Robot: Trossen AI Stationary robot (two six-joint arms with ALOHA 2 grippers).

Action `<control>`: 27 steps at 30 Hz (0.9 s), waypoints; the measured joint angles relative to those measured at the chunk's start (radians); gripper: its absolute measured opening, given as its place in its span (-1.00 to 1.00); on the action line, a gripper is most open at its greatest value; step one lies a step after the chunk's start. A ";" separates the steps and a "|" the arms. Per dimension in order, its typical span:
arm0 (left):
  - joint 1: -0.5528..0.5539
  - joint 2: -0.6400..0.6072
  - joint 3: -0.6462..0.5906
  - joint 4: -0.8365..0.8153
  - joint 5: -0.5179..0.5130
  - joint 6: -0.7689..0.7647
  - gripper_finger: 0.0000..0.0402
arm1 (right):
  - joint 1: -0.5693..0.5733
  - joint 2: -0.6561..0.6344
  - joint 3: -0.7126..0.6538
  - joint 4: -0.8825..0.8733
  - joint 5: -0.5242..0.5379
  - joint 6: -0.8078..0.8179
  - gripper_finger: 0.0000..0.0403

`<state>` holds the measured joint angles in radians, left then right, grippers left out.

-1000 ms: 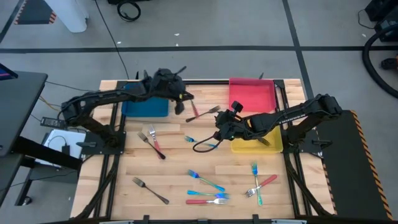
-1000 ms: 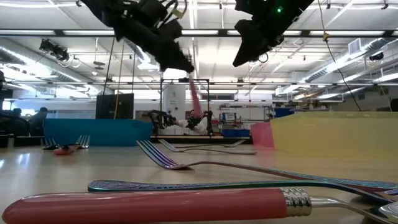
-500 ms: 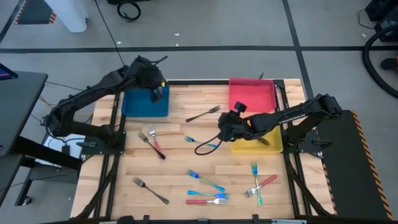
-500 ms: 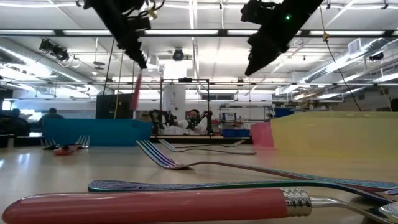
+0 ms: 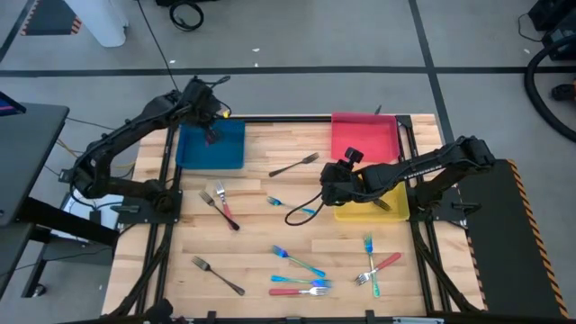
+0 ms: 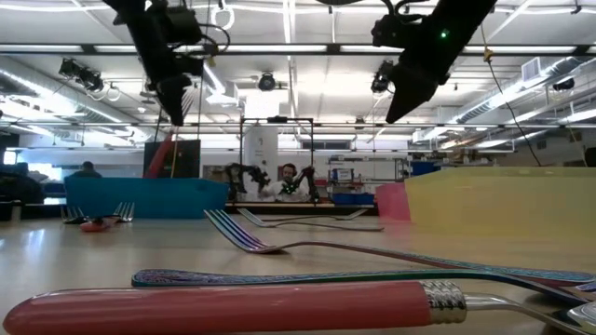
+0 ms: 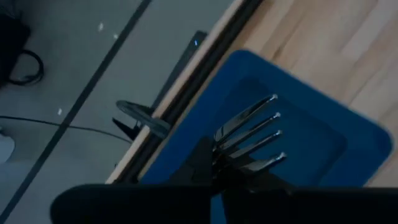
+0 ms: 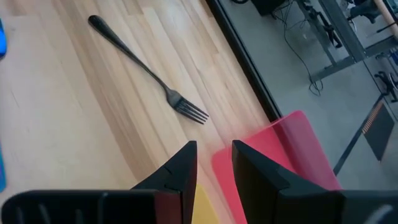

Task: Sort silverware by color (type)
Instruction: Put the red fork into the blue bin

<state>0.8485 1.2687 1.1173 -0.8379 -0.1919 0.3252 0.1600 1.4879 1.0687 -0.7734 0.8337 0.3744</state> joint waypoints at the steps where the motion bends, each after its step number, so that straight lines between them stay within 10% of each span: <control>1: 0.009 0.005 -0.009 -0.002 0.002 0.008 -0.93 | 0.000 0.000 0.000 0.000 0.000 -0.001 -0.46; 27: 0.019 0.269 -0.063 0.000 -0.018 0.021 -0.93 | -0.095 0.000 0.000 -0.309 0.110 0.108 -0.46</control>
<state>0.8677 1.5374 1.0546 -0.8378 -0.2100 0.3463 0.0645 1.4876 1.0691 -1.0823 0.9441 0.4828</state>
